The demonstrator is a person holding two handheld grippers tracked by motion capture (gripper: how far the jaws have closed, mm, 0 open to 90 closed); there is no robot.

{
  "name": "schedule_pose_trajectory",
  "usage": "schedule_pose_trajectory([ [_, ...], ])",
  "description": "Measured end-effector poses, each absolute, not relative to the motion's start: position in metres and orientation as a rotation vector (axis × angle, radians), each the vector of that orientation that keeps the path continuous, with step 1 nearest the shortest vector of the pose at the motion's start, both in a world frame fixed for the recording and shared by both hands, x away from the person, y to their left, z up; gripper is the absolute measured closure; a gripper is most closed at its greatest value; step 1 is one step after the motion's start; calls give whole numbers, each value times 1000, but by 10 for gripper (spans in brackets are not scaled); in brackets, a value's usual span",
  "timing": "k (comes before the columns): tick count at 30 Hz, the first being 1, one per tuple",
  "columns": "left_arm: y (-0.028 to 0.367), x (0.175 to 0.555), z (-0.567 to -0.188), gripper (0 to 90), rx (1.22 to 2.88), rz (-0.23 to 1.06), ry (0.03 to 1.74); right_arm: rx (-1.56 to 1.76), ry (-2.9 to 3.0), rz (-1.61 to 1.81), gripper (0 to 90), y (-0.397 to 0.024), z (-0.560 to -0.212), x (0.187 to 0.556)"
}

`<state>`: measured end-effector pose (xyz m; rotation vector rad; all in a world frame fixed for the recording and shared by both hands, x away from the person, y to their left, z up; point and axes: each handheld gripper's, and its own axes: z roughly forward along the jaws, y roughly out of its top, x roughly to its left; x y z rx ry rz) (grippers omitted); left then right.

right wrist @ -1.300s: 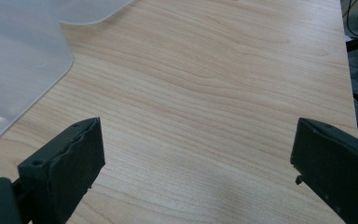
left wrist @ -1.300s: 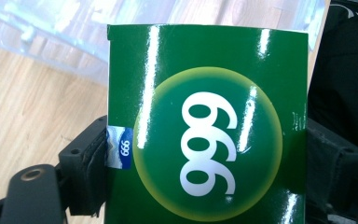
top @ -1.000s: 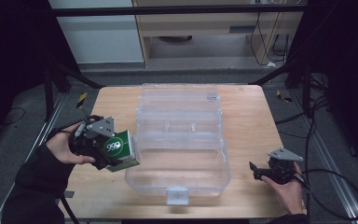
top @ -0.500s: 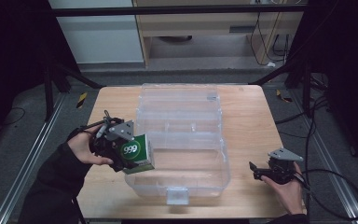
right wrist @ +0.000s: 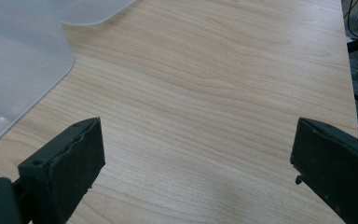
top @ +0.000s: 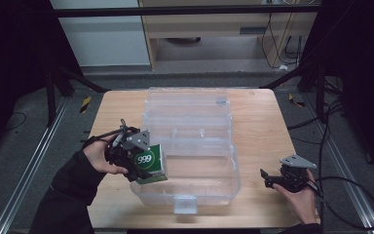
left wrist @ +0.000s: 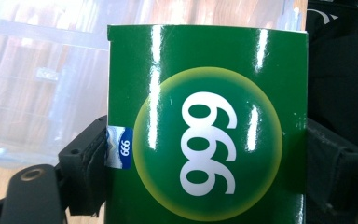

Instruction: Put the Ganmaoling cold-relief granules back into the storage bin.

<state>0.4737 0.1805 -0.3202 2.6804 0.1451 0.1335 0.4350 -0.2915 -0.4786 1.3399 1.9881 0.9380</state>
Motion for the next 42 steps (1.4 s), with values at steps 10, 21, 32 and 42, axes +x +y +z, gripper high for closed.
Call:
schedule_pose_trajectory([
  [10,176,477,-340,155,2711,121,150,1339,1990,938,34,-291,-479,435],
  [21,174,477,-362,154,2740,77,195,1330,1997,933,35,-291,-480,436],
  [32,175,479,-384,152,2735,56,177,1328,1999,929,34,-291,-481,436],
  [42,173,480,-403,149,2763,19,190,1329,1998,926,32,-291,-481,436],
])
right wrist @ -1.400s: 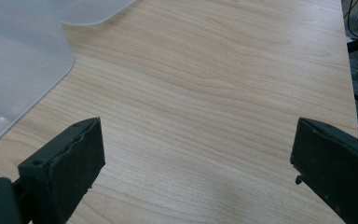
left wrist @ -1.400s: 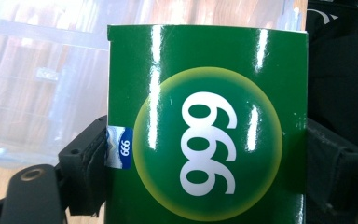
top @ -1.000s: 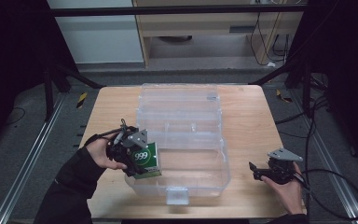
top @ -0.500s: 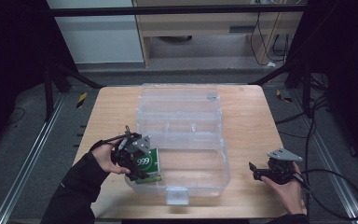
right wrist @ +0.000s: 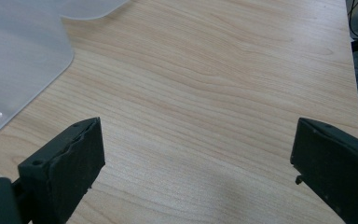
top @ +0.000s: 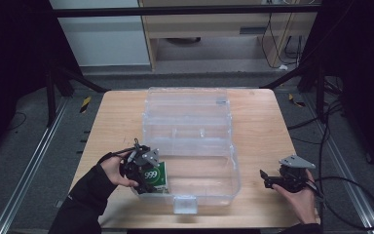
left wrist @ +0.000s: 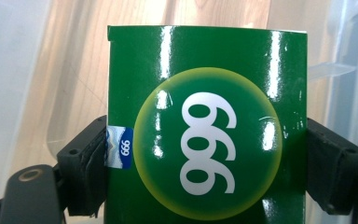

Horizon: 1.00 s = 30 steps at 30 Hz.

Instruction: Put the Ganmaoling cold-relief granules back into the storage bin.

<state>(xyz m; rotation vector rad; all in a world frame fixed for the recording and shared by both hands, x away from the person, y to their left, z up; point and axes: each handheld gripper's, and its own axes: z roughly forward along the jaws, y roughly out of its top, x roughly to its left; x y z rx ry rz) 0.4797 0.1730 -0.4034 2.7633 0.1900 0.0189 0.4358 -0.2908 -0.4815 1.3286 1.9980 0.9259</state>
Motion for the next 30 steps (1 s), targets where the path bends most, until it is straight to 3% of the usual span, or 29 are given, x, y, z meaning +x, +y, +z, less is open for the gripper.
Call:
schedule_pose_trajectory([
  [17,175,480,-413,136,2781,19,209,1328,2000,927,29,-291,-482,436],
  [30,183,475,-381,129,2682,89,215,1328,2001,929,28,-292,-482,436],
])
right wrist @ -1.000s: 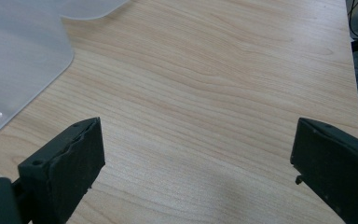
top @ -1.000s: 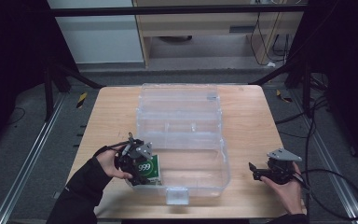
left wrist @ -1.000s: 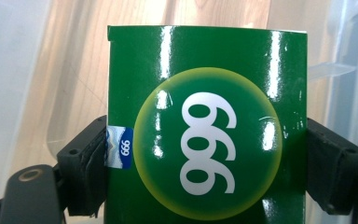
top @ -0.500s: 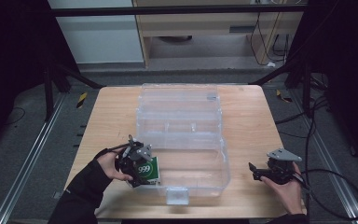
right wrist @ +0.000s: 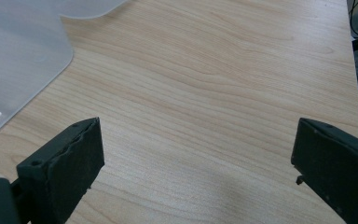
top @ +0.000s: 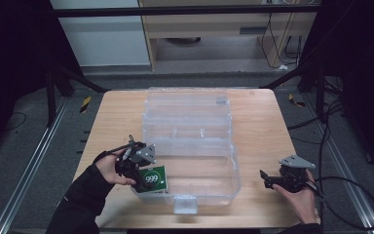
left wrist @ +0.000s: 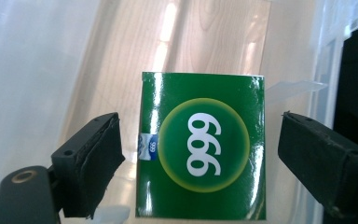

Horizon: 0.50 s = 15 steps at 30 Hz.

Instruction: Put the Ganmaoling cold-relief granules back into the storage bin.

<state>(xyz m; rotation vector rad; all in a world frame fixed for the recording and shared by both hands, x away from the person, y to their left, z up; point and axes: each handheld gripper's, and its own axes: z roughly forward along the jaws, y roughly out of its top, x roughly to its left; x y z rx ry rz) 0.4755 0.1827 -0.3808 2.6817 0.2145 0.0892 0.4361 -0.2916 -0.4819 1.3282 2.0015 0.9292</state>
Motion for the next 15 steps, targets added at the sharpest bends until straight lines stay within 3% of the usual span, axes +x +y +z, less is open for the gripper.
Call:
schedule_pose_trajectory([
  [7,212,469,-369,148,2615,174,296,1341,1992,934,29,-293,-481,435],
  [15,261,464,-366,165,2425,314,535,1348,1992,933,34,-294,-482,435],
])
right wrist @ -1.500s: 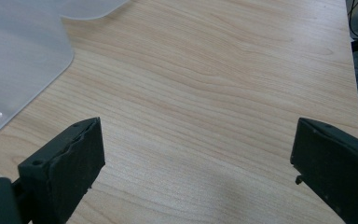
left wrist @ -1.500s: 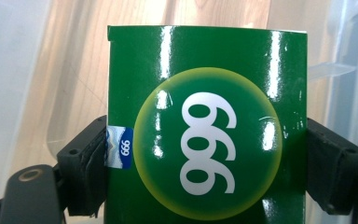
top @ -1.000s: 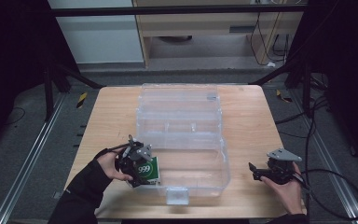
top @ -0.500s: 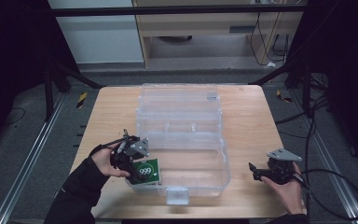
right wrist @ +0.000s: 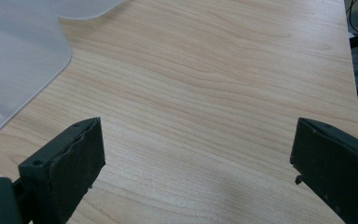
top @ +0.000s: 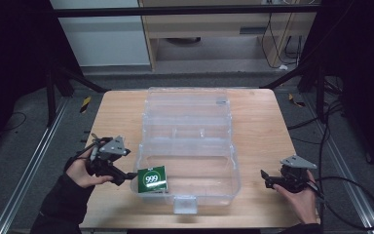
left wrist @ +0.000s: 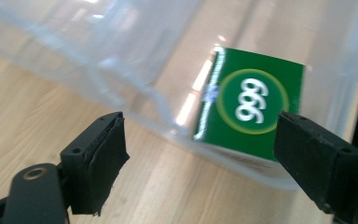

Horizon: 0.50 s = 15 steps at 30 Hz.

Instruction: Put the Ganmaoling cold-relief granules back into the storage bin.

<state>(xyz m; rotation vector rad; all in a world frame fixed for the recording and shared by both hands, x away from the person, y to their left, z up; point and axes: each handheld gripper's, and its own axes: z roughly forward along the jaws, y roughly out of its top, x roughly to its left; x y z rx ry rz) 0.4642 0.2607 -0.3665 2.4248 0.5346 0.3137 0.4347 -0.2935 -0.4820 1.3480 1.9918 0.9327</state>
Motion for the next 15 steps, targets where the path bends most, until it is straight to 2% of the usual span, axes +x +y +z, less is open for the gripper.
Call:
schedule_pose_trajectory([
  [15,327,474,-431,164,2087,482,1064,1370,1983,930,33,-295,-484,434],
])
